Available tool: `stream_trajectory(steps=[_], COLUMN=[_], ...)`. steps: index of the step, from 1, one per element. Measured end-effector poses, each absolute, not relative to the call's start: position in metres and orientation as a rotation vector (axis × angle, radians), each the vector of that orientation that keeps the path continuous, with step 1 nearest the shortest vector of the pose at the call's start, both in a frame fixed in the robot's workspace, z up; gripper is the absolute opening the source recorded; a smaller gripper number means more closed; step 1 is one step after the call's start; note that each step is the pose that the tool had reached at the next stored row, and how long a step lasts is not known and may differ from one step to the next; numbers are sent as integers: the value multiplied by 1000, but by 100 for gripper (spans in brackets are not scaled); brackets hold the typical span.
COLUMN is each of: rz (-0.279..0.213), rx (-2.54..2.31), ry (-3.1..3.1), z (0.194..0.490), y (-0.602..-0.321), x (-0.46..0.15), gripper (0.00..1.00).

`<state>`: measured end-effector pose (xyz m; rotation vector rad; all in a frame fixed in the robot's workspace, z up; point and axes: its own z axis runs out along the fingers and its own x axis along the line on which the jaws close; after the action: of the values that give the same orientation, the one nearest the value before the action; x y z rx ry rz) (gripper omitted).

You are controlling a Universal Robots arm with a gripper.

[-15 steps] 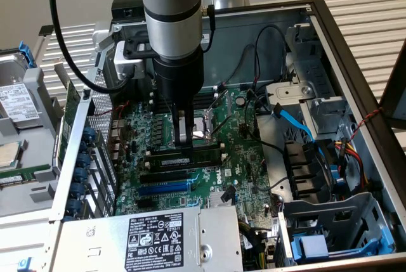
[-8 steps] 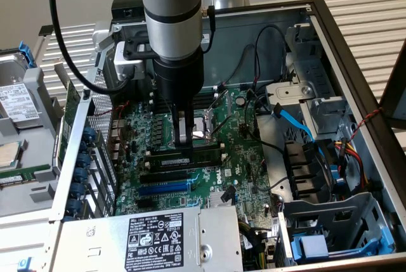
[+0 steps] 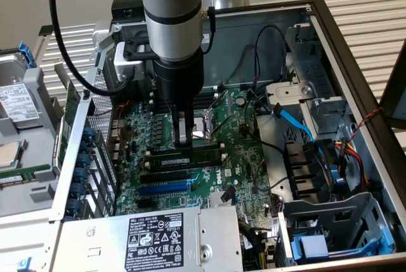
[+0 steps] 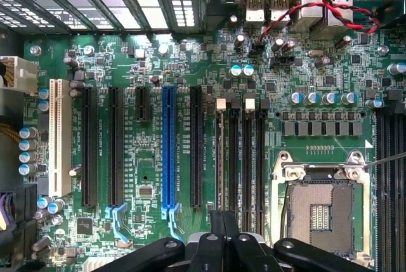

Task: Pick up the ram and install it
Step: 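Press down the ram until it locks into place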

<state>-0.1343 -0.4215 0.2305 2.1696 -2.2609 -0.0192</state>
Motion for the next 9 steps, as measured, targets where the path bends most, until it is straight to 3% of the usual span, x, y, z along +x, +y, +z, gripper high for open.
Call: stream_trajectory(steps=[9], rz=[-25], rx=[2170], ry=[-2262], z=[230], y=[-422], x=[-134], gripper=[11])
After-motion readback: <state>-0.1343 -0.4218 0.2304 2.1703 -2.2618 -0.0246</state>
